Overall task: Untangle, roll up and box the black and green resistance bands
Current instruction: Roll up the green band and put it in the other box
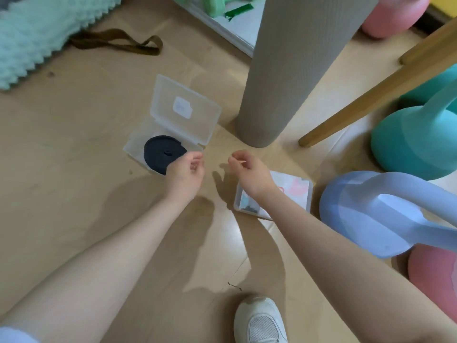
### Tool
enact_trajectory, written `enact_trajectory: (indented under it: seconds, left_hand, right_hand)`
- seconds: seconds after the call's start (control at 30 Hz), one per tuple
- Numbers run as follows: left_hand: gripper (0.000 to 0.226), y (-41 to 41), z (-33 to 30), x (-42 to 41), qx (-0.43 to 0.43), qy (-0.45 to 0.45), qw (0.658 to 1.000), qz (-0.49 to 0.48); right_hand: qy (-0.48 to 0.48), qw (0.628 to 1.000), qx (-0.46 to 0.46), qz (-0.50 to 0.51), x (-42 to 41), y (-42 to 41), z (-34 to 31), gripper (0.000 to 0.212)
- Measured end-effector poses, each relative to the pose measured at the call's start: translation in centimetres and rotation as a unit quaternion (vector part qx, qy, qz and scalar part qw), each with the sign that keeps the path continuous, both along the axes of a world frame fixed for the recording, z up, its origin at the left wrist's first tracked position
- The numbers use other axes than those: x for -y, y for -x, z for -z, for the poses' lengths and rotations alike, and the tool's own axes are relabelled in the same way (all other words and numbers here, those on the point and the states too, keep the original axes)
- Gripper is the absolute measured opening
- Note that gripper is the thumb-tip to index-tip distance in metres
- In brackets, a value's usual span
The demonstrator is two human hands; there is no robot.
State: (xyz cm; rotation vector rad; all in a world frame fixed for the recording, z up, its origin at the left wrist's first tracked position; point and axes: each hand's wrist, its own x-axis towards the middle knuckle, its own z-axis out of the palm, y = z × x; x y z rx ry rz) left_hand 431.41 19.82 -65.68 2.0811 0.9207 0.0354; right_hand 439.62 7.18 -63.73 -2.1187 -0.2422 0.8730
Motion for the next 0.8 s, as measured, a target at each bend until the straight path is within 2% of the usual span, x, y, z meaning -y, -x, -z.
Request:
enact_trajectory:
  seconds: [0.1, 0.17, 0.23, 0.3, 0.37, 0.43, 0.53, 0.67, 0.8]
  left_hand:
    - [0.036, -0.2, 0.1, -4.4, 0.002, -0.097, 0.995, -0.02]
    - [0.046, 0.1, 0.8, -7.3, -0.058, -0.134, 0.988, -0.057]
    - [0.057, 0.7, 1.6, -9.9, -0.133, -0.127, 0.979, -0.085]
    - [0.064, 1.3, 2.5, -11.8, -0.142, -0.065, 0.982, -0.108]
    - [0.066, 1.8, 2.9, -12.9, -0.084, 0.042, 0.984, -0.149]
    - [0.058, 2.5, 2.7, -12.7, -0.025, 0.143, 0.975, -0.167]
    - [0.047, 3.8, 2.3, -12.1, 0.028, 0.208, 0.962, -0.175]
    - [0.049, 5.6, 2.1, -12.2, 0.041, 0.323, 0.912, -0.25]
    - [0.053, 6.7, 2.1, -11.8, 0.038, 0.397, 0.863, -0.309]
  right_hand:
    - [-0.018, 0.999, 0.042, 0.007, -4.6, -0.8, 0.6, 0.047]
    - [-0.043, 0.997, 0.027, 0.053, -7.2, -1.3, 1.3, 0.051]
    - [-0.084, 0.991, -0.011, 0.099, -9.5, -1.6, 2.0, 0.054]
    - [-0.111, 0.983, -0.025, 0.141, -11.0, -1.8, 2.5, 0.06]
    - [-0.139, 0.972, -0.018, 0.191, -11.8, -1.8, 2.3, 0.061]
    - [-0.172, 0.959, -0.002, 0.224, -11.8, -1.7, 1.8, 0.051]
    - [-0.205, 0.948, 0.003, 0.242, -11.4, -0.9, 1.0, 0.035]
    - [-0.157, 0.954, 0.045, 0.251, -10.9, 1.5, 0.6, 0.033]
    - [-0.074, 0.966, 0.066, 0.24, -10.5, 5.1, 1.9, 0.006]
